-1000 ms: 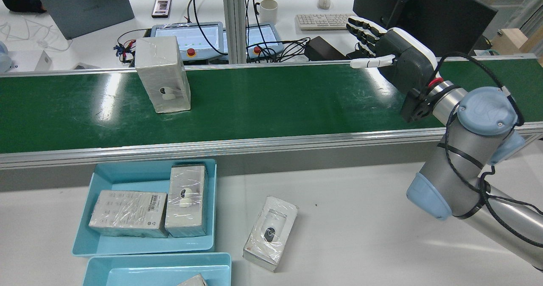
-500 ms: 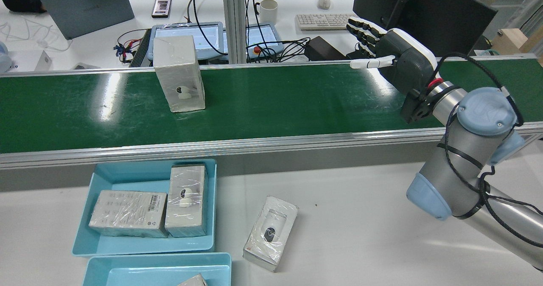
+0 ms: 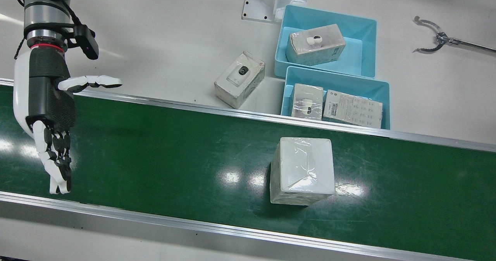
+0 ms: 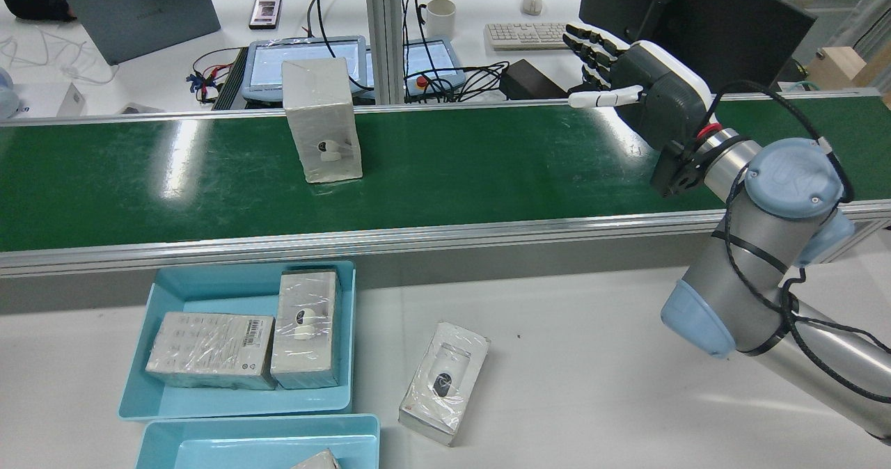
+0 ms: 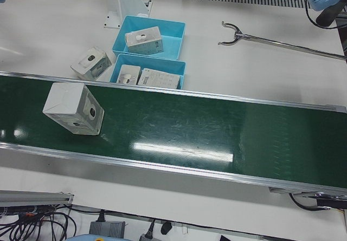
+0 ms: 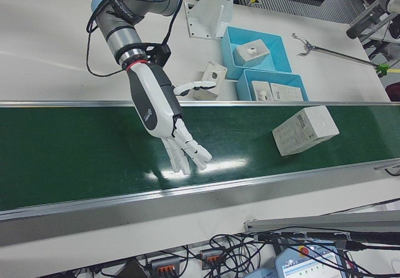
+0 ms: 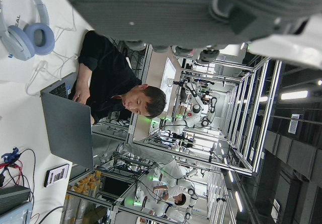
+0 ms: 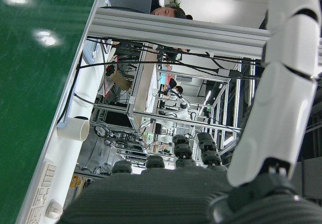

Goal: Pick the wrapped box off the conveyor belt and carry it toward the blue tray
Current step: 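Track the approaching wrapped box with the right hand along the belt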

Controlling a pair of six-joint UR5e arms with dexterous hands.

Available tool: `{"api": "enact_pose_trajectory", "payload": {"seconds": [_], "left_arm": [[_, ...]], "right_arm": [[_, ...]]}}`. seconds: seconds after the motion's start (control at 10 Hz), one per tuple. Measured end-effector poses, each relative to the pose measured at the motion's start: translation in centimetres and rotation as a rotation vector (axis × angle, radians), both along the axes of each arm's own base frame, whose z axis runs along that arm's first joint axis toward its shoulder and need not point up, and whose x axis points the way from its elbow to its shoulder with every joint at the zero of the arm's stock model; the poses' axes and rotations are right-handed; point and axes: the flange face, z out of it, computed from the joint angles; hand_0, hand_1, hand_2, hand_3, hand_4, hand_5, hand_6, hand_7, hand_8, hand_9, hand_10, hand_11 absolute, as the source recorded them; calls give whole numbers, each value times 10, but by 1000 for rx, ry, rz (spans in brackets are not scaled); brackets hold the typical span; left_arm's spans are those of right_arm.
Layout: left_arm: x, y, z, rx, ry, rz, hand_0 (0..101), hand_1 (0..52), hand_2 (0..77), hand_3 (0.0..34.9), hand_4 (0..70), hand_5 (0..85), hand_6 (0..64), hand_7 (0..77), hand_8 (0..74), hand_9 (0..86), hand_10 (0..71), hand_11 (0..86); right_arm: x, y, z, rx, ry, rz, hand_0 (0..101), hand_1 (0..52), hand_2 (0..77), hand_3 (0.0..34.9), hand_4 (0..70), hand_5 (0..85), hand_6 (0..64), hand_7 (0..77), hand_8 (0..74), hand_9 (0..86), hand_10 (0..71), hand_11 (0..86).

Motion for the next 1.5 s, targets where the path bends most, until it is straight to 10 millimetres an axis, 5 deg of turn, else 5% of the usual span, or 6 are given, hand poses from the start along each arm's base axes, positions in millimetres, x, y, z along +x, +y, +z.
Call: {"api": "enact_pose_trajectory", "payload": {"seconds": [0.8, 1.5], "left_arm": [[0, 0, 0, 0, 0, 0, 0, 0, 11, 0, 0, 11, 0, 0, 0, 0, 0, 0], [0, 0, 0, 0, 0, 0, 0, 0, 5, 0, 0, 11, 0, 0, 0, 0, 5, 0]], "right_arm": [[-26, -26, -7, -13, 10, -7, 428, 109, 136, 86, 11, 131, 0, 33, 5, 16, 0, 11], [-41, -24, -8, -13, 11, -28, 428, 109, 142, 95, 5, 131, 0, 22, 5, 16, 0, 11]]}}
